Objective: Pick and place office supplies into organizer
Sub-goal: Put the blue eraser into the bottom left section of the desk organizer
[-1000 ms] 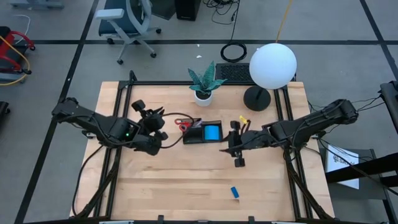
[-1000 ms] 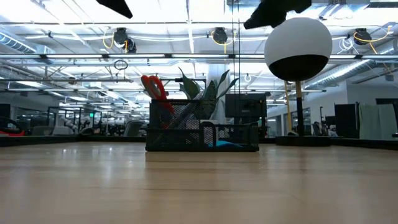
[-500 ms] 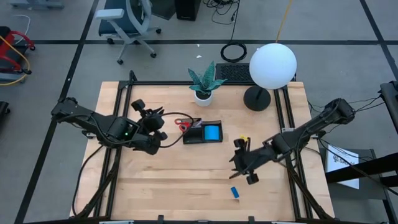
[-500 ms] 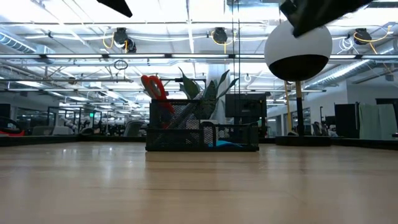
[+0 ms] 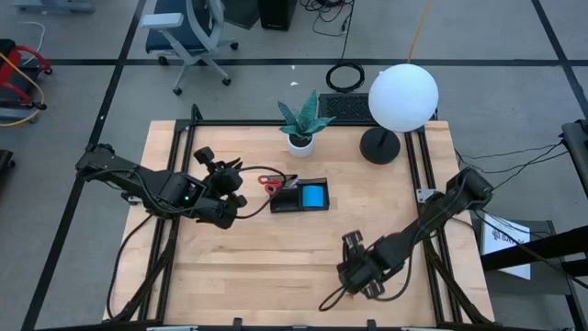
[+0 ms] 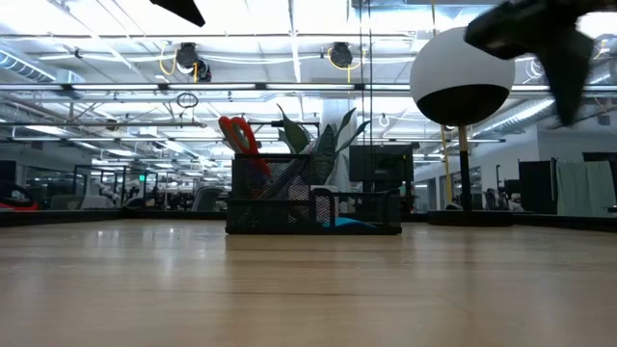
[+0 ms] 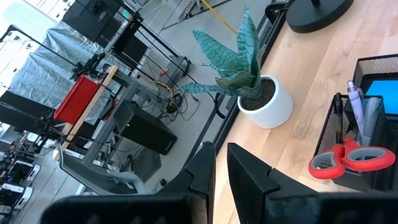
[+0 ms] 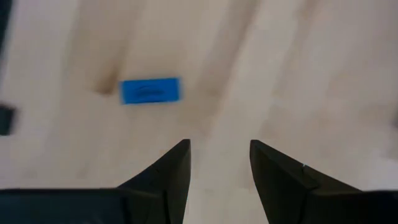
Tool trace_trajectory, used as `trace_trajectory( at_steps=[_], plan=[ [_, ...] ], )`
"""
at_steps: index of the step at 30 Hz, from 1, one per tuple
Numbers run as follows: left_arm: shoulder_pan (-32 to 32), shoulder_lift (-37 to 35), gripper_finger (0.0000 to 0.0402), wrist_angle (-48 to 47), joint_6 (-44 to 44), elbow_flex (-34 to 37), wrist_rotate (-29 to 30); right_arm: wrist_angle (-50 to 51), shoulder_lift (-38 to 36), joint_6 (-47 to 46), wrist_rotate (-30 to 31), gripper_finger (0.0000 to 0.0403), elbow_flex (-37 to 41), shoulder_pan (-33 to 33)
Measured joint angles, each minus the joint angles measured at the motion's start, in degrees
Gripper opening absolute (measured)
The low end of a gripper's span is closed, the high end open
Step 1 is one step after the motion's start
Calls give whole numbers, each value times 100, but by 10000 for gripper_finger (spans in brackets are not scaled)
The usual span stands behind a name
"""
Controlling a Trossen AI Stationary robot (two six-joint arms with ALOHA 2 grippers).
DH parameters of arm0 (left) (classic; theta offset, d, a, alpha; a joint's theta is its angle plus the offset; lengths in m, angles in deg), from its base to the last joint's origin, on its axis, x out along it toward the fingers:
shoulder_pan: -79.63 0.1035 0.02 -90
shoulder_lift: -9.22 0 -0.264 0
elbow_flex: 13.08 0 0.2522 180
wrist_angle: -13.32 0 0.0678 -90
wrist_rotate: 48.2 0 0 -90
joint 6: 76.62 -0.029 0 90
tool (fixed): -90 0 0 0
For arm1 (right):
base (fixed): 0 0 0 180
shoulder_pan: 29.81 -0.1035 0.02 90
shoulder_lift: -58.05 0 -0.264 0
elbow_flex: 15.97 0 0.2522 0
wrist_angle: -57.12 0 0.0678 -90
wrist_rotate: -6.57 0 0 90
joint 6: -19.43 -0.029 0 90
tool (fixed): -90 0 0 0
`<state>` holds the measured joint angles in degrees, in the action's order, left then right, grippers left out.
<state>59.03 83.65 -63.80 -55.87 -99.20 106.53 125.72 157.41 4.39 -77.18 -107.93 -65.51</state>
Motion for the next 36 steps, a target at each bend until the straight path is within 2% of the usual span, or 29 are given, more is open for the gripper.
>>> trace_trajectory(
  at_steps=[4,9,13,17,26,36],
  plan=[
    [0,0,51,-4,2,0,-13,-203,332,-335,-667,168,-127,-67],
    [0,0,51,-8,7,0,-13,-228,545,-830,-1347,227,-131,-83],
    [0,0,51,-11,9,0,-15,-341,559,-963,-1366,281,-131,-79],
    [0,0,51,-12,8,-1,-17,-492,561,-735,-1133,312,-131,-103],
    [0,0,51,-12,22,-2,-22,-776,652,-222,-627,311,-114,-314],
    [0,0,51,-11,42,-2,-41,-808,1418,-220,-623,302,-103,-341]
  ],
)
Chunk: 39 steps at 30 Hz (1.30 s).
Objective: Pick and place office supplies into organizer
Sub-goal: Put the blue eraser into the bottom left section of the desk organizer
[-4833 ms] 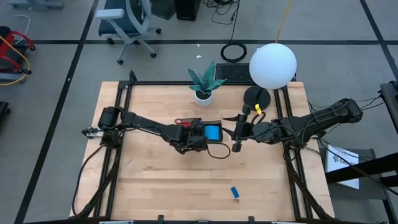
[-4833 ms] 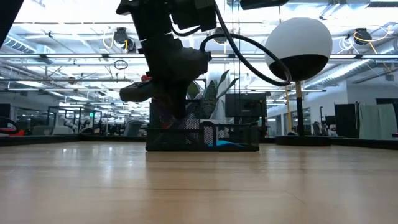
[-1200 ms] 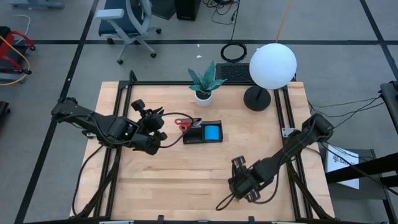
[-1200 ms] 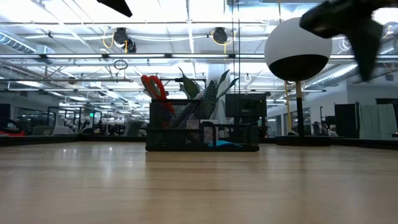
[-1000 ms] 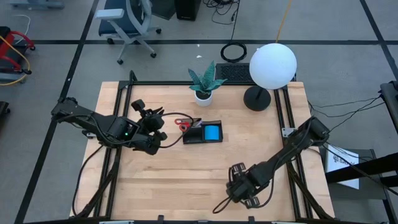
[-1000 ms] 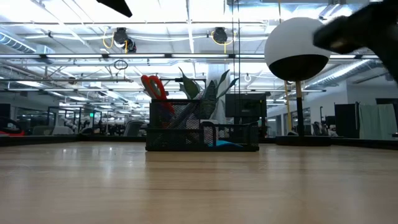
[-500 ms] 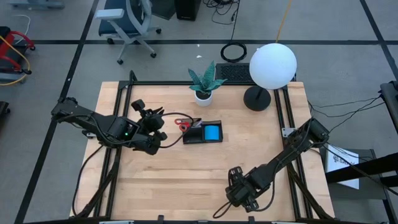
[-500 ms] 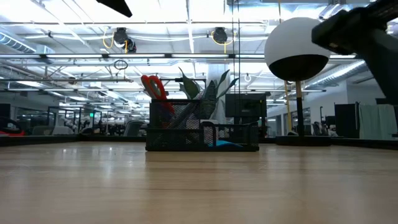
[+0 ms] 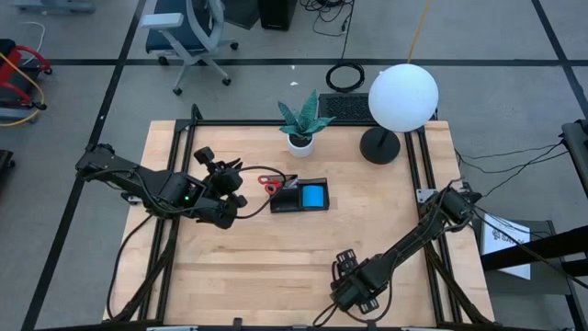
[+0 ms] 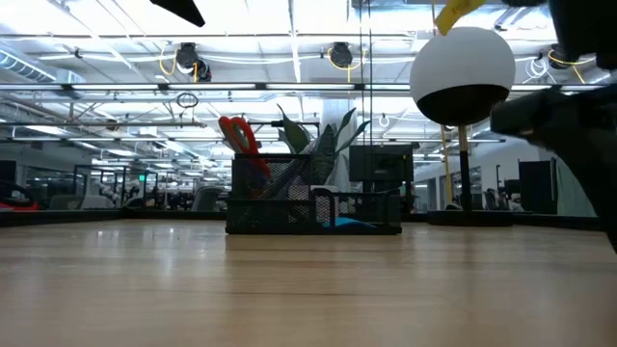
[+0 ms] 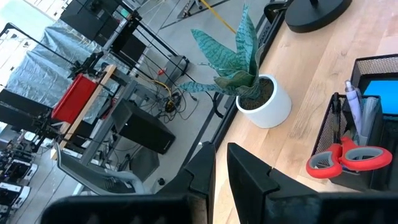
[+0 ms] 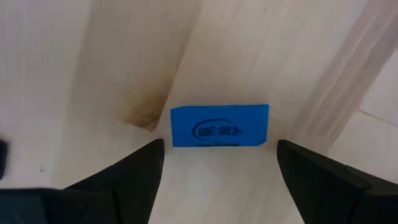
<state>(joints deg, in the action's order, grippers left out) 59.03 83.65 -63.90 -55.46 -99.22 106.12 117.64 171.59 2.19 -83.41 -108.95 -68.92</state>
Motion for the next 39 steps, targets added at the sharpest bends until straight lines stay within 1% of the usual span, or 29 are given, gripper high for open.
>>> trace_trajectory(
  at_steps=[5,10,19,24,30,39],
  plan=[
    [0,0,51,1,17,-2,-3,-25,55,-42,205,297,-5,2],
    [0,0,51,2,35,-2,-6,-71,56,-1,222,290,-7,4],
    [0,0,51,2,35,-2,-56,-196,50,-15,-10,288,0,135],
    [0,0,51,3,33,-2,-143,-273,50,20,-19,288,0,166],
    [0,0,51,3,33,-2,-145,-652,53,76,-55,288,2,170],
    [0,0,51,4,33,-2,-145,-270,50,-64,-145,288,-7,169]
  ],
)
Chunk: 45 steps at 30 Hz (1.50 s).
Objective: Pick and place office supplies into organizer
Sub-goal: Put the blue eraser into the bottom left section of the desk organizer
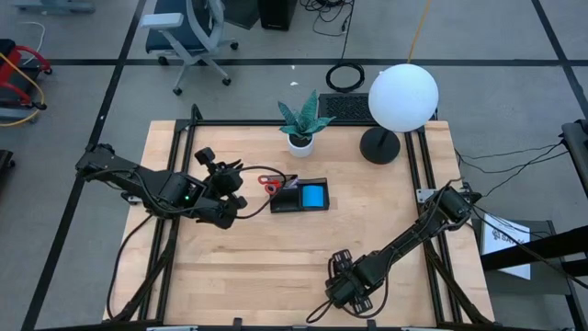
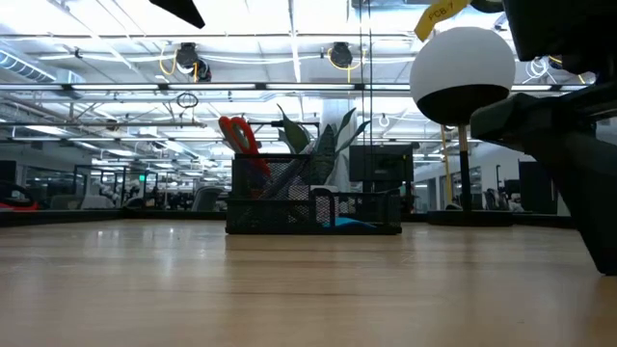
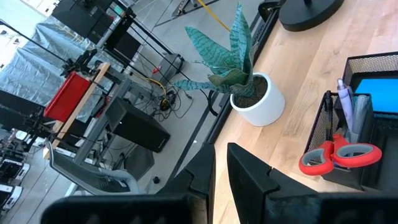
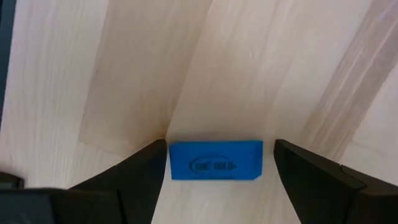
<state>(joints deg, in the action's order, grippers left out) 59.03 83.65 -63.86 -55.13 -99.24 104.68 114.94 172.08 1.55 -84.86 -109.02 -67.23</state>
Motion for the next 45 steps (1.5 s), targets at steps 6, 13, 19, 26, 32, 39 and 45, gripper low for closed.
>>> trace_trajectory(
  at_steps=[6,13,19,26,32,39,45],
  plan=[
    [0,0,51,0,4,0,0,64,-4,-34,-119,288,0,1],
    [0,0,51,0,7,0,0,88,-4,34,-144,266,0,-1],
    [0,0,51,0,13,0,0,118,-7,55,-159,204,0,-3],
    [0,0,51,2,21,0,0,117,-7,73,-162,166,4,-3],
    [-2,0,51,2,32,0,0,97,-7,60,-168,147,6,-3],
    [-2,0,51,4,46,0,-2,27,-7,73,-228,103,7,80],
    [-2,0,51,4,44,0,-2,23,-6,155,-477,47,9,246]
  ],
)
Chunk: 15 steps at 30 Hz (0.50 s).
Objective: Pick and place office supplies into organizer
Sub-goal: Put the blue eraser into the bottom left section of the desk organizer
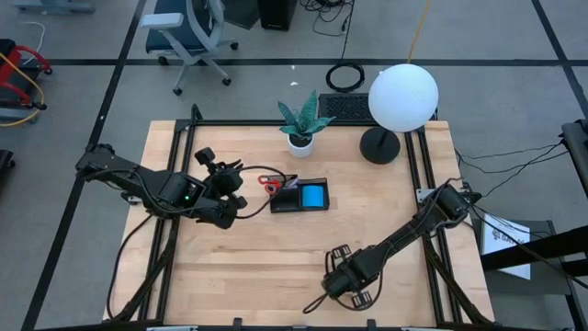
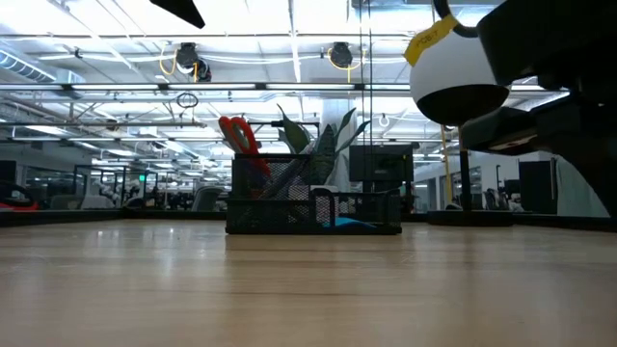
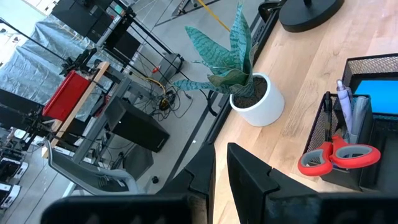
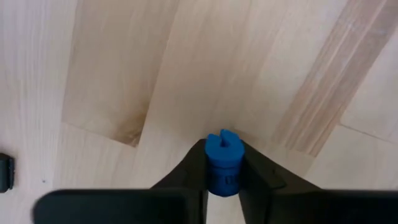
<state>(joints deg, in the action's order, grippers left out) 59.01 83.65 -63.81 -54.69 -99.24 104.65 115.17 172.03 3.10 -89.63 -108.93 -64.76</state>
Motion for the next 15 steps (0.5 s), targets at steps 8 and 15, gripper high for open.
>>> trace_trajectory(
  at_steps=[8,15],
  plan=[
    [0,0,51,0,-2,0,-1,-13,2,290,-313,42,2,178],
    [0,0,51,2,73,0,-1,-43,6,540,-251,42,2,329]
  ],
)
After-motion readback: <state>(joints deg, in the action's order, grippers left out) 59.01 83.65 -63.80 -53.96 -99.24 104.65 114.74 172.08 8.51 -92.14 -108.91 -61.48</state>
